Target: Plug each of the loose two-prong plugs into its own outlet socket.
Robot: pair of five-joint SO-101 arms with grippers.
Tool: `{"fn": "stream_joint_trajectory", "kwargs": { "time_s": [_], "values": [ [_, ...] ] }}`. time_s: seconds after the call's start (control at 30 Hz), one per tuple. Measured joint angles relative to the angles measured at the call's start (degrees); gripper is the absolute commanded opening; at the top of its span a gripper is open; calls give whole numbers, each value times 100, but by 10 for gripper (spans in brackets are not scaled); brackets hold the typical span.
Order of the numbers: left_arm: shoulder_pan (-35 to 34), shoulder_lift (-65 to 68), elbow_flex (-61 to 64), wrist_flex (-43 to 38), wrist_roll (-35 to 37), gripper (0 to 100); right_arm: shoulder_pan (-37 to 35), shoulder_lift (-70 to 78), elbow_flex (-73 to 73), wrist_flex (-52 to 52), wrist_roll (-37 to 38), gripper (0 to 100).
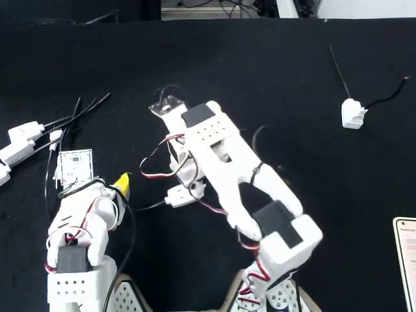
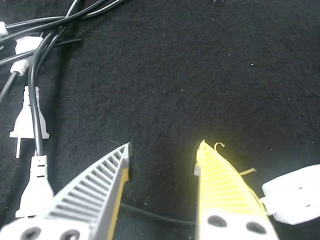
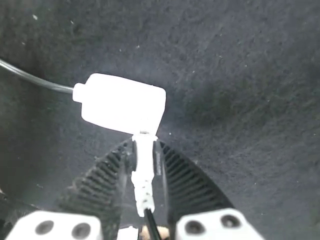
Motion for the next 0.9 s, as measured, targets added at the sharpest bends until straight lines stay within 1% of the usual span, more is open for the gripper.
{"fn": "stream_joint_trajectory", "kwargs": {
  "time_s": [0.27, 0.9],
  "values": [
    [0, 0, 0, 0, 0, 220, 62, 273, -413, 0, 0, 10],
    [0, 0, 0, 0, 0, 220, 62, 281, -413, 26, 0, 10]
  ]
}}
